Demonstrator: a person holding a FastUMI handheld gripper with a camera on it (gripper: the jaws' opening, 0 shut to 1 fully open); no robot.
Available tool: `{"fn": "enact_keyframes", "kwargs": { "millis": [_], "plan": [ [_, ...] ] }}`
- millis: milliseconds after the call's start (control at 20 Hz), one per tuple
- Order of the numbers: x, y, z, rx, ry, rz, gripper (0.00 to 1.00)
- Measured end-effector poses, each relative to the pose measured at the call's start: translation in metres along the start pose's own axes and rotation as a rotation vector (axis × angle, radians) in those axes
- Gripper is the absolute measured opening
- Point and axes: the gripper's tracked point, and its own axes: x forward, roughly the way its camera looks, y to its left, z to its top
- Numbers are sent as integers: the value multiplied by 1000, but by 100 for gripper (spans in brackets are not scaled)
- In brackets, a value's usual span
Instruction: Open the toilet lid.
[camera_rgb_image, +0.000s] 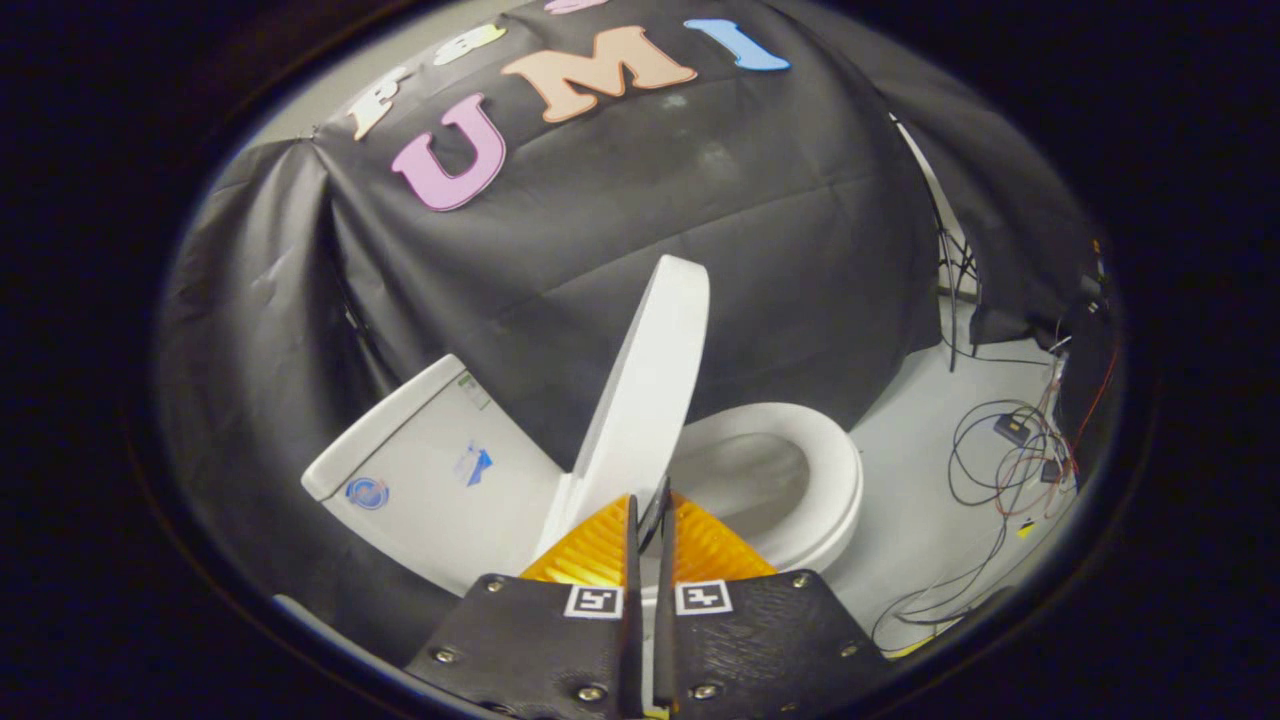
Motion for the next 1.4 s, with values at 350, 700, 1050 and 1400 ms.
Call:
{"fn": "enact_keyframes", "kwargs": {
  "millis": [350,700,1050,1400],
  "plan": [
    [-3,28,10,-108,-31,-19,5],
    [-4,61,16,-138,-53,1,5],
    [-7,93,18,-174,-70,49,5],
    [-6,117,22,-193,-85,72,5]
  ]
}}
